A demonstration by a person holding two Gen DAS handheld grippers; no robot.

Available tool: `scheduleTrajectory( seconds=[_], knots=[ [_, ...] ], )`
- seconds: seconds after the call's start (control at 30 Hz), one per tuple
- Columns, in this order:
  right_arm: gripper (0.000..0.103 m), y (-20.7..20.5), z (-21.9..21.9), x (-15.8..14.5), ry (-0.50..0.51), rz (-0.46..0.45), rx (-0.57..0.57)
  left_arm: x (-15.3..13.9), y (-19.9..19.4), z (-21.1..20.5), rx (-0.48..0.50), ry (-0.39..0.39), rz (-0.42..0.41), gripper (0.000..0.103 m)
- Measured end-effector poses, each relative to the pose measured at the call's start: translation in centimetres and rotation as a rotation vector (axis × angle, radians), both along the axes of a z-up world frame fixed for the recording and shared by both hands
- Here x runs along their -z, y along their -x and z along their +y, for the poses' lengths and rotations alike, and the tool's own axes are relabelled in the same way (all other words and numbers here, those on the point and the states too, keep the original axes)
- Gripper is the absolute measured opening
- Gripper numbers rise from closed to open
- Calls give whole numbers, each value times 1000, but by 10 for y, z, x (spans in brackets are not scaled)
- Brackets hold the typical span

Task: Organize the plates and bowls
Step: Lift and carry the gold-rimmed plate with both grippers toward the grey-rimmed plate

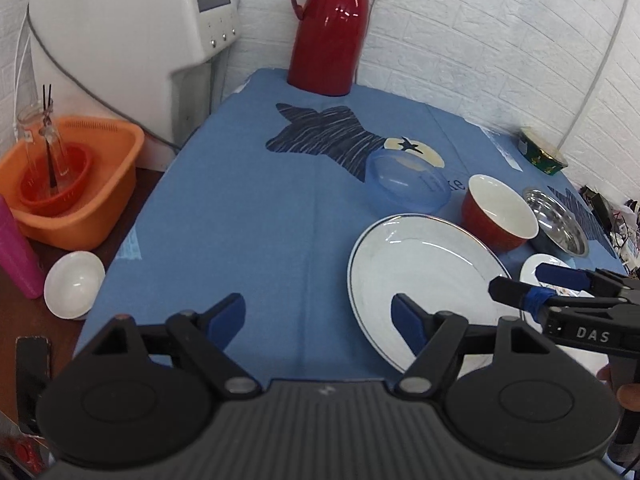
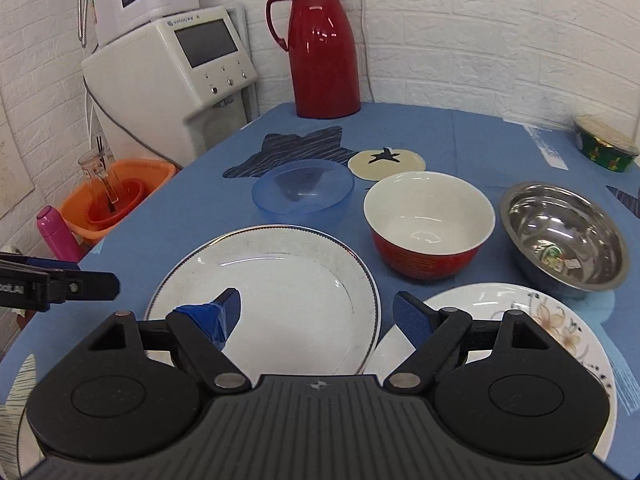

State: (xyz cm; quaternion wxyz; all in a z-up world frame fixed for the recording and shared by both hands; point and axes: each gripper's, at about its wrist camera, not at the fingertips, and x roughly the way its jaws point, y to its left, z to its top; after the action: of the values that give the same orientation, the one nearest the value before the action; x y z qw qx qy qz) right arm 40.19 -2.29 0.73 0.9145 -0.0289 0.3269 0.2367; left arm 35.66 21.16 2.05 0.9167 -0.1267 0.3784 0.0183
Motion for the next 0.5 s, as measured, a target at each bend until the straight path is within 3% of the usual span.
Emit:
scheduleTrajectory(
  seconds=[0.17,0.33,0.5],
  knots=[
    [70,-31,14,20,55,54,-10,8,-6,16,-41,0,13,74],
    [73,-27,27,25,42,95,10,14,-14,25,-51,-3,21,74],
    [73,-25,30,23,-37,124,-31,19,-23,18,-23,1,34,74]
  ],
)
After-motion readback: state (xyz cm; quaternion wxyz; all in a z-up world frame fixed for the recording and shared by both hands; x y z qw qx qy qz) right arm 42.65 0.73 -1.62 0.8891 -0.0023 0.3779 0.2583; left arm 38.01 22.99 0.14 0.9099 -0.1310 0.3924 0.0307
